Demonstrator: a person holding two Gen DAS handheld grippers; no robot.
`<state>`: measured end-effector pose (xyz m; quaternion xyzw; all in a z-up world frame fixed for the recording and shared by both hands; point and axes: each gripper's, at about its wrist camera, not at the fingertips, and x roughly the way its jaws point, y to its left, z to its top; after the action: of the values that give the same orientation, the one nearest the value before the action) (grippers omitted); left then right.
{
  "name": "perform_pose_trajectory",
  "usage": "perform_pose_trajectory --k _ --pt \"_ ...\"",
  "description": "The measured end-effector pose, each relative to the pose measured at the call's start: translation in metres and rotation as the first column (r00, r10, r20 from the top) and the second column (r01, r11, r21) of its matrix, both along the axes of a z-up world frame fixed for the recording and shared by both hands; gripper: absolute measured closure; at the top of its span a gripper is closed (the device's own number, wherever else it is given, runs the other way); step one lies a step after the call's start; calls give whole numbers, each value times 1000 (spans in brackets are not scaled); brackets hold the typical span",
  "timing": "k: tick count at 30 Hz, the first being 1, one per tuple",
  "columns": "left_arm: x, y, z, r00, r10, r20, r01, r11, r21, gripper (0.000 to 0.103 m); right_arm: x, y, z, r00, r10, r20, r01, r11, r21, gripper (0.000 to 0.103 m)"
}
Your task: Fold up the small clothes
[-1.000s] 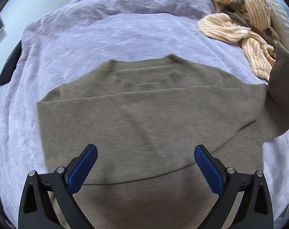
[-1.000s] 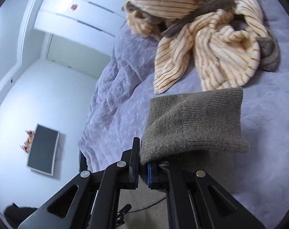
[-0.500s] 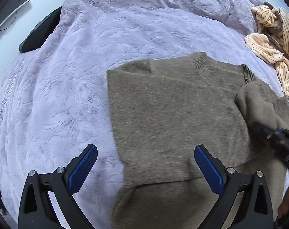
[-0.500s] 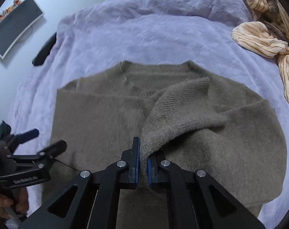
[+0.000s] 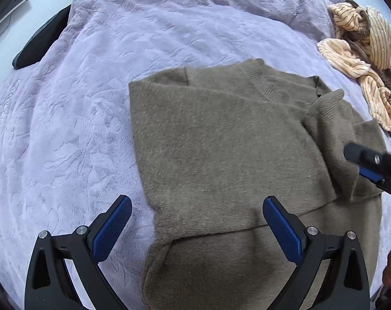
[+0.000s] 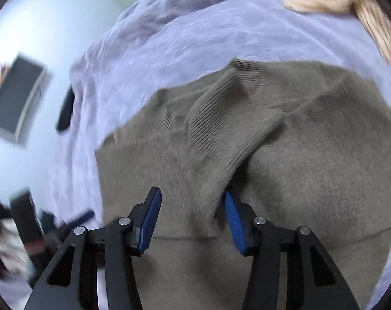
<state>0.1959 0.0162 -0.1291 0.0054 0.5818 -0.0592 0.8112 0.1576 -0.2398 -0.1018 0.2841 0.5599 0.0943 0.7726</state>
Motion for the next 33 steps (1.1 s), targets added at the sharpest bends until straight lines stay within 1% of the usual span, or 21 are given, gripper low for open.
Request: perform_pose_trajectory --k 1,3,5,6,8,10,13,15,18,20,21,22,23,24,25,26,27,29,30,31,33 --pt "0 0 2 1000 1 1 -1 1000 -9 1 4 -10 -4 999 -49 -11 50 997 59 49" --pt "1 -1 4 1000 5 4 -5 1000 -15 1 11 -23 -14 991 -124 -41 129 978 161 51" --pt "1 -1 6 1000 8 8 -8 1000 -9 1 18 -28 -26 982 -175 -75 188 954 232 82" --pt "0 1 8 1000 14 11 -14 1000 -8 1 21 -28 -27 980 -184 -80 198 950 242 95" --pt "-2 6 12 999 27 18 -26 999 -18 1 24 -21 -18 985 -169 -39 174 955 241 96" --pt "-3 15 16 999 45 31 -44 999 -26 1 31 -2 -1 994 -101 36 91 975 205 96" --pt "-2 29 19 997 64 42 -63 998 -14 1 41 36 16 994 38 99 -51 990 132 96" --pt "-2 37 18 996 79 44 -79 997 6 1 49 65 19 986 118 121 -130 987 98 96" --pt "-5 52 15 993 109 43 -110 994 13 1 53 100 13 973 196 125 -206 976 70 96" --pt "-6 60 12 992 121 34 -122 992 19 1 48 123 1 958 267 108 -268 963 -4 96" --pt "-7 65 10 992 126 28 -126 992 19 1 43 127 -4 951 294 97 -292 956 -35 95" --pt "-7 69 10 992 128 23 -128 992 16 1 38 135 -11 939 335 74 -330 941 -74 91" --pt "-8 71 10 992 128 22 -128 992 12 1 33 142 -17 929 368 47 -362 926 -106 89" --pt "-7 73 11 992 125 24 -125 992 6 1 27 142 -19 922 387 33 -380 916 -132 82" --pt "-6 75 12 992 122 26 -122 992 -1 1 22 147 -20 910 414 27 -405 901 -154 67" --pt "-5 76 13 992 121 27 -121 993 -12 1 17 149 -18 900 434 33 -424 892 -156 59" --pt "-3 78 15 992 120 24 -119 992 -32 1 12 152 -15 891 453 41 -442 884 -155 47" --pt "1 80 18 993 120 15 -118 990 -82 1 4 150 -5 879 474 52 -462 873 -154 47" --pt "3 80 20 993 114 9 -113 987 -115 1 1 146 0 880 471 54 -460 877 -140 47" --pt "5 78 22 994 106 5 -104 985 -138 1 -2 136 4 892 448 55 -440 890 -118 47" --pt "9 70 23 997 71 7 -69 986 -154 1 -7 109 9 931 361 47 -358 932 -56 47"
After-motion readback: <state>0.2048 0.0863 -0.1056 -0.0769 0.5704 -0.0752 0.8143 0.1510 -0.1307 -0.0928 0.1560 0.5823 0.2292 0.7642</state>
